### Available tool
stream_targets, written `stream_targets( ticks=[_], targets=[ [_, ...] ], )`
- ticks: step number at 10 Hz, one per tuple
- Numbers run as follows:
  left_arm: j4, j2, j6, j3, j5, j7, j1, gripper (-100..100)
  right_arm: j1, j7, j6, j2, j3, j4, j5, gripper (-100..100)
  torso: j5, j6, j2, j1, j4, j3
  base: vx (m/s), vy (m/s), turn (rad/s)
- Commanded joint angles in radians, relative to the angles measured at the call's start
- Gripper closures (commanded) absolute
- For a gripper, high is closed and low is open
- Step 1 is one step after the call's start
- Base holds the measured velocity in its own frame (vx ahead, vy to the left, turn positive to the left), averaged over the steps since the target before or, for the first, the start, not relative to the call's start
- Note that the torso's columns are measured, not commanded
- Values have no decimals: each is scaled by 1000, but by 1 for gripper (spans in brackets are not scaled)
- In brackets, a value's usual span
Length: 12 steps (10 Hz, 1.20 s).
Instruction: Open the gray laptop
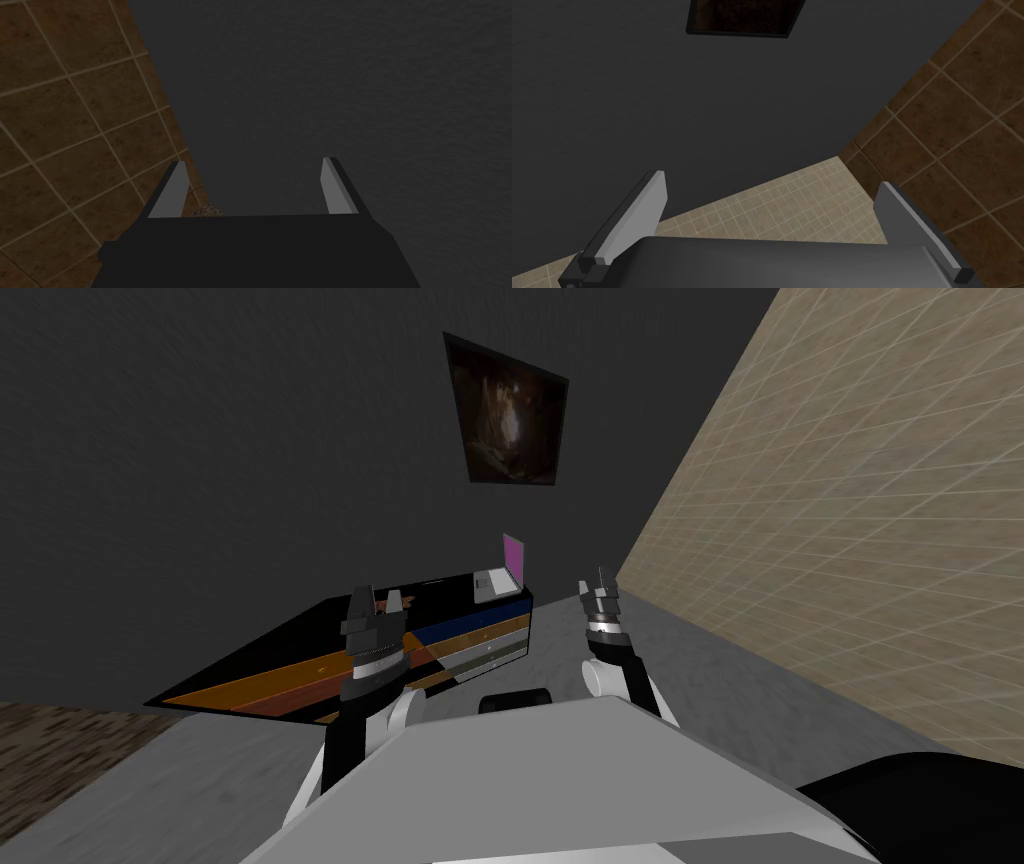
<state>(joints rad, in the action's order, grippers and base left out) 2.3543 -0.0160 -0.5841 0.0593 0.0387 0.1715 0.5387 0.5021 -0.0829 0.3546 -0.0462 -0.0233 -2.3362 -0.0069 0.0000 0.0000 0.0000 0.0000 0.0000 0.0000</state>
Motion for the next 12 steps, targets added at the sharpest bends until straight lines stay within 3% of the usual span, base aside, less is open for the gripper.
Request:
stream_targets(
  ticks=[1, 9, 10, 12],
  targets=[
    [0, 0, 0, 0, 0, 0, 0, 0, 0, 0, 0, 0, 0, 0, 0, 0, 0, 0, 40, 0, 41, -82, 0, 0, 0],
    [0, 0, 0, 0, 0, 0, 0, 0, 0, 0, 0, 0, 0, 0, 0, 0, 0, 0, 618, 0, 617, -1234, 0, 0, 0],
    [-16, -29, 9, -1, 0, 1, -16, -100, 0, 0, 0, 0, 0, 0, 0, 0, 0, 0, 691, 0, 691, -1382, 3, -15, -9],
    [-51, -70, 29, -5, -2, 2, -52, -100, 0, 0, 0, 0, 0, 0, 0, 0, 0, 0, 735, -1, 734, -1470, -9, -43, -19]
  ],
)
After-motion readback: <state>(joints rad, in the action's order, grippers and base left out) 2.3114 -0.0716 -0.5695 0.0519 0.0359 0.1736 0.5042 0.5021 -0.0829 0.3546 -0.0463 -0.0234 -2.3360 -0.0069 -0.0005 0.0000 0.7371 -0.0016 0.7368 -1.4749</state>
